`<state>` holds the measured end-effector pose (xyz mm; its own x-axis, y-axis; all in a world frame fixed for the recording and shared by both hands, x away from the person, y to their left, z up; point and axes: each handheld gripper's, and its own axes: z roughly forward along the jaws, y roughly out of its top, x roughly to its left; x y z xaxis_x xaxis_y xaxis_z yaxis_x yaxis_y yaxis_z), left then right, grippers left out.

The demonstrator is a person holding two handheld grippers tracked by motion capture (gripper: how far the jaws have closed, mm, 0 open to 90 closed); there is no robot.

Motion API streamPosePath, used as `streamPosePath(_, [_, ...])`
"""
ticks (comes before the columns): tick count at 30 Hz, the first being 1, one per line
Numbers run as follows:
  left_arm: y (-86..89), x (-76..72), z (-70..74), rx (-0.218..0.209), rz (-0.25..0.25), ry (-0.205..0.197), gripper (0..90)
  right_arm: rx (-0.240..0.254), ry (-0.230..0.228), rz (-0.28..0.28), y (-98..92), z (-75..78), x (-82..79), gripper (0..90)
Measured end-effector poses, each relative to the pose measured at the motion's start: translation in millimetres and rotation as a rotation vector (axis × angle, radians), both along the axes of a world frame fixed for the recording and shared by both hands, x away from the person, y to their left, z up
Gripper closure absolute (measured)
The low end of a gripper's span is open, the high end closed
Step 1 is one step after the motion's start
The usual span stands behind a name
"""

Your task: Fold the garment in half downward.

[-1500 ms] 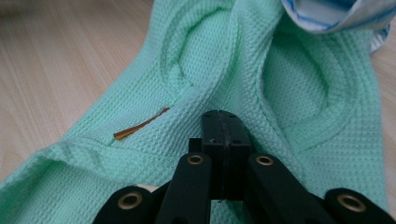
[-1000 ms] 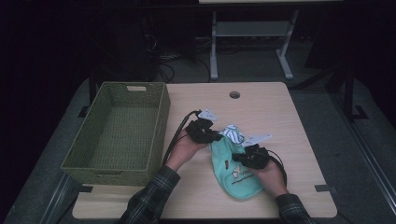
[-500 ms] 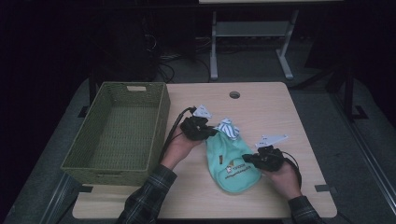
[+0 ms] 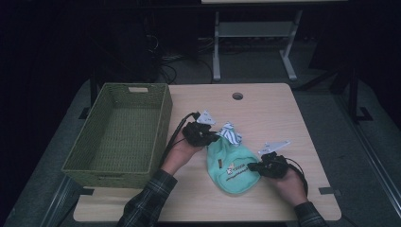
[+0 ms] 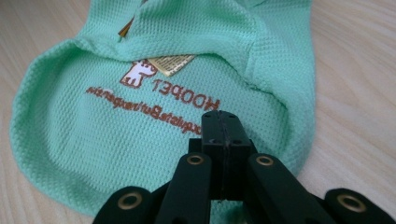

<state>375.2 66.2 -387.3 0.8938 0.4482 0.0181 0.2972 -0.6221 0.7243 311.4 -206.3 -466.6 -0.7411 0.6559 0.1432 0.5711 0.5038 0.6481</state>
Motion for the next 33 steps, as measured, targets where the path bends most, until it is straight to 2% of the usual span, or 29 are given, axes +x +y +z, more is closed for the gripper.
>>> streamPosePath(3, [-4.4,-4.4,-1.7,0.010,-0.017,-0.003,83.2,0.012,-0.001,-0.004,-0.4,-0.8,0.9,89.8])
streamPosePath(8, [-11.2,-12.5,-5.4,0.020,-0.044,-0.003,83.1,0.000,-0.005,-0.003,-0.6,0.2,0.9,89.7])
streamPosePath(11, [-14.6,-16.7,-9.0,0.031,-0.058,-0.004,83.0,0.016,-0.011,-0.011,-2.6,3.9,0.1,89.7])
streamPosePath(15, [-19.4,-22.3,-16.8,0.040,-0.083,0.014,82.8,0.046,-0.039,-0.024,-10.0,12.6,-1.7,89.7])
streamPosePath(21, [-27.5,-28.8,-27.1,0.055,-0.118,0.050,80.6,0.045,-0.030,-0.045,-16.7,11.7,-1.0,89.7])
streamPosePath(23, [-28.4,-28.9,-28.7,0.045,-0.126,0.070,75.9,0.047,-0.030,-0.044,-17.1,11.7,-0.8,89.7])
streamPosePath(25, [-28.7,-28.8,-29.0,0.037,-0.133,0.080,66.2,0.048,-0.029,-0.044,-17.3,11.2,-0.8,89.7])
streamPosePath(27, [-29.1,-29.9,-28.5,0.003,-0.132,0.102,58.6,0.045,-0.028,-0.042,-17.4,10.7,-0.8,89.7])
streamPosePath(28, [-28.0,-29.3,-27.0,-0.001,-0.141,0.105,56.0,0.046,-0.027,-0.042,-17.3,10.5,-0.8,89.7])
streamPosePath(30, [-28.0,-29.8,-24.8,-0.026,-0.142,0.120,52.5,0.046,-0.025,-0.040,-16.9,10.4,-1.0,89.7])
streamPosePath(33, [-27.2,-29.8,-19.3,-0.047,-0.147,0.116,50.8,0.044,-0.026,-0.033,-16.3,9.2,-1.2,89.7])
